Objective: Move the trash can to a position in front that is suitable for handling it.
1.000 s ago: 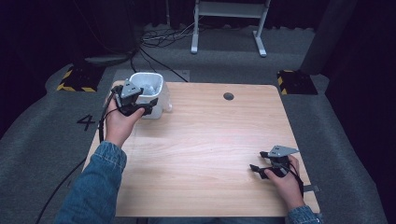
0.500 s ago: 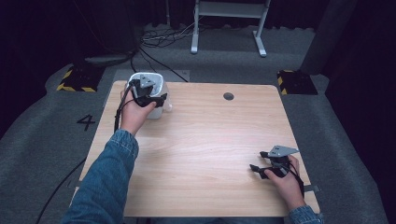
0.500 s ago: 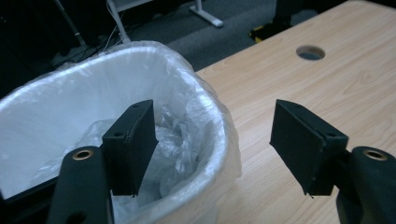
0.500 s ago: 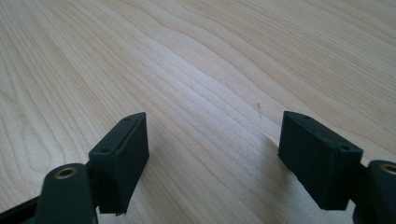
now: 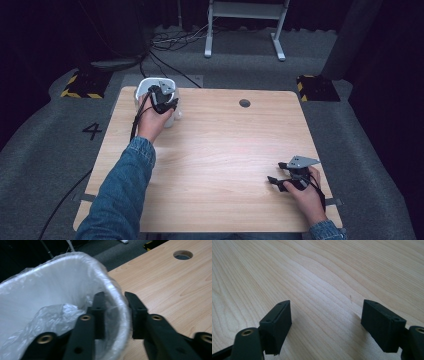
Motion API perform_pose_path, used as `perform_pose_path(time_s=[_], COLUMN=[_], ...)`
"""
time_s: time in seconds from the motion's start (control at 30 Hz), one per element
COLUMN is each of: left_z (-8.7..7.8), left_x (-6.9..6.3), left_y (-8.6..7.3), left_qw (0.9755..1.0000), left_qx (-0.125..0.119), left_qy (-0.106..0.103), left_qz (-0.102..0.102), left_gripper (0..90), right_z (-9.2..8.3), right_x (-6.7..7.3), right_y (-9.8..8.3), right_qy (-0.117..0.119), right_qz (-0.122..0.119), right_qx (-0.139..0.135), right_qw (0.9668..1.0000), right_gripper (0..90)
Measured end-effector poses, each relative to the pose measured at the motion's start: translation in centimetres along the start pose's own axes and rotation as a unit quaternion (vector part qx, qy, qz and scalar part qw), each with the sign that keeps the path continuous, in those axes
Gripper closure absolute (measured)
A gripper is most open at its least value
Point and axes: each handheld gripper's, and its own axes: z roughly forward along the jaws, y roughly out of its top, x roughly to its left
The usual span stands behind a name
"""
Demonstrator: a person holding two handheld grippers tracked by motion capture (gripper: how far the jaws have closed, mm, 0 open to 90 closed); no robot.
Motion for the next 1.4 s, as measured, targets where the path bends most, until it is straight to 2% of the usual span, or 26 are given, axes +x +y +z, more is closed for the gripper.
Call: perform_pose_path(time_s=[0.07,0.17,0.23,0.33,0.43,0.57,0.67,0.73,0.8,0.83,0.87,0.93,0.97,1.03,1.07,1.1,1.17,1.2,1.23,1.4], left_z=[0.0,-0.2,-0.3,-0.7,-1.0,-1.9,-3.0,-3.8,-4.7,-5.5,-5.5,-6.4,-6.9,-8.0,-9.0,-9.0,-10.0,-10.7,-10.7,-12.4], left_x=[0.1,-0.4,-0.5,-1.1,-1.4,-2.0,-2.8,-3.4,-4.3,-5.3,-5.3,-6.1,-6.6,-7.6,-8.6,-8.6,-9.6,-10.6,-10.6,-13.5], left_y=[0.1,0.2,0.3,0.4,0.4,0.3,0.3,0.3,0.1,-0.1,-0.1,-0.2,-0.2,-0.1,-0.2,-0.2,-0.3,-0.4,-0.4,-1.0], left_qw=[0.9999,0.9999,0.9999,0.9999,0.9999,0.9999,0.9998,0.9994,0.9988,0.9983,0.9983,0.9977,0.9973,0.9967,0.9957,0.9957,0.9951,0.9938,0.9938,0.9904], left_qx=[0.002,0.005,0.006,0.004,0.003,0.0,-0.007,-0.015,-0.019,-0.026,-0.026,-0.03,-0.025,-0.033,-0.043,-0.043,-0.048,-0.052,-0.052,-0.061], left_qy=[-0.002,0.013,0.014,0.01,0.007,0.001,-0.011,-0.027,-0.037,-0.042,-0.042,-0.05,-0.055,-0.059,-0.064,-0.064,-0.067,-0.078,-0.078,-0.098], left_qz=[-0.01,-0.006,-0.005,-0.001,0.012,0.011,0.018,0.017,0.025,0.031,0.031,0.035,0.04,0.045,0.051,0.051,0.053,0.06,0.06,0.076], left_gripper=[73.9,75.0,75.8,78.5,79.2,80.3,80.8,80.7,80.5,80.5,80.3,80.2,80.2,79.9,79.9,80.0,79.9,79.9,79.9,80.0], right_z=[0.0,0.0,0.0,0.0,0.0,0.0,0.0,0.0,0.0,0.0,0.0,0.0,0.0,0.0,0.0,0.0,0.0,0.0,0.0,0.0], right_x=[0.0,0.0,0.0,0.0,0.0,0.0,0.0,0.0,0.0,0.0,0.0,0.0,0.0,0.0,0.0,0.0,0.0,0.0,0.0,0.0], right_y=[0.0,0.0,0.0,0.0,0.0,0.0,0.0,0.0,0.0,0.0,0.0,0.0,0.0,0.0,0.0,0.0,0.0,0.0,0.0,0.0], right_qy=[0.0,0.0,0.0,0.0,0.0,0.0,0.0,0.0,0.001,0.0,0.0,0.001,0.0,0.001,0.001,0.001,0.0,0.001,0.001,0.001], right_qz=[0.0,0.0,0.0,0.0,-0.001,0.0,0.0,0.0,0.0,0.0,0.0,0.0,0.0,0.0,0.0,0.0,0.0,0.0,0.0,-0.001], right_qx=[0.0,0.0,0.0,0.0,0.0,0.0,0.0,0.0,0.0,0.0,0.0,0.0,0.0,0.0,0.0,0.0,0.0,0.0,0.0,0.0], right_qw=[1.0,1.0,1.0,1.0,1.0,1.0,1.0,1.0,1.0,1.0,1.0,1.0,1.0,1.0,1.0,1.0,1.0,1.0,1.0,1.0], right_gripper=[24.3,24.2,24.3,24.3,24.3,24.3,24.3,24.3,24.3,24.3,24.3,24.3,24.3,24.3,24.3,24.2,24.3,24.2,24.2,24.3])
